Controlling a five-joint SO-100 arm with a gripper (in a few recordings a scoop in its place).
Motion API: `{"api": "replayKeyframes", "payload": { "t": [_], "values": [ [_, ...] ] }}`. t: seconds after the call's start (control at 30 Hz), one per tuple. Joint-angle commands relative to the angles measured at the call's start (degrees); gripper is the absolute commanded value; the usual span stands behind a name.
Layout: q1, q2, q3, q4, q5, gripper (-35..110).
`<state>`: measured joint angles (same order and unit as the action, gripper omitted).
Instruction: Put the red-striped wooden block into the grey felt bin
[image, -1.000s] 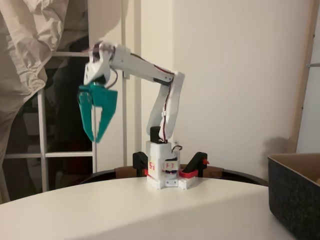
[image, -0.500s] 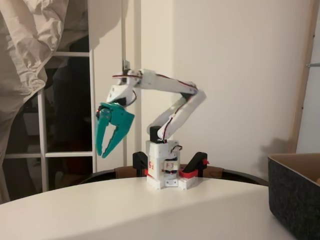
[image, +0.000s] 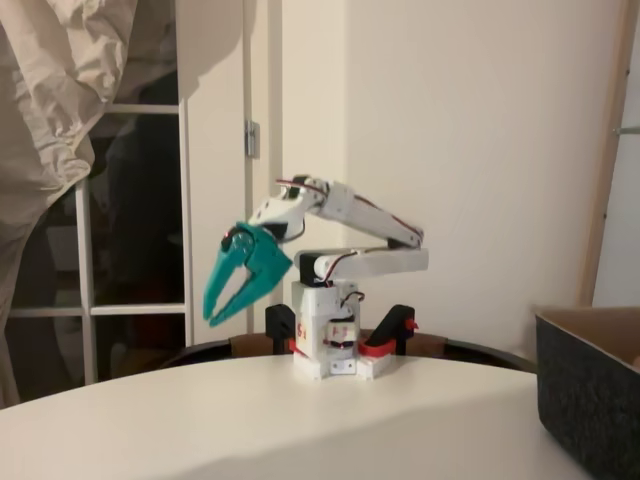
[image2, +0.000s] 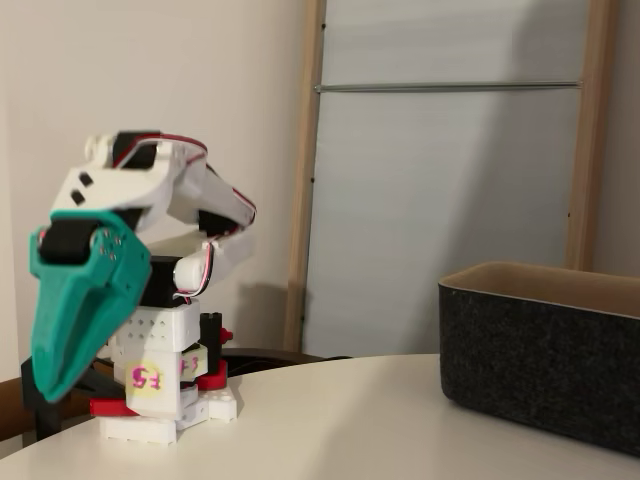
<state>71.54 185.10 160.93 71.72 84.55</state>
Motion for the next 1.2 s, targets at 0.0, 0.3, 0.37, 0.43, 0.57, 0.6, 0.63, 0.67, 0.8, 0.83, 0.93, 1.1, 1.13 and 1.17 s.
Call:
{"api": "replayKeyframes", "payload": {
  "t": [0.0, 0.3, 0.37, 0.43, 0.57, 0.6, 0.63, 0.67, 0.8, 0.83, 0.93, 1.1, 1.13, 1.17],
  "values": [
    [1.32, 5.71, 4.13, -0.26, 0.35, 0],
    [1.32, 8.61, 10.9, -0.35, 1.05, 0],
    [1.32, 8.61, 12.3, -0.53, 0.97, 0],
    [1.32, 8.61, 13.89, -1.41, 0.88, 0],
    [1.32, 8.61, 15.64, -2.02, 0.7, 0],
    [1.32, 8.61, 16.17, -2.2, 0.62, 0],
    [1.32, 8.61, 16.61, -2.37, 0.35, 0],
    [1.32, 8.61, 16.96, -2.55, 0.26, 0],
    [1.32, 8.61, 16.96, -2.72, 0.26, 0],
    [1.32, 8.61, 16.96, -2.81, 0.26, 0],
    [1.23, 8.61, 16.96, -2.81, 0.97, 0],
    [0.79, 8.61, 16.96, -2.81, 1.41, 0],
    [0.7, 8.61, 16.96, -2.81, 1.23, 0],
    [0.53, 8.61, 16.96, -2.81, 1.05, 0]
  ]
}}
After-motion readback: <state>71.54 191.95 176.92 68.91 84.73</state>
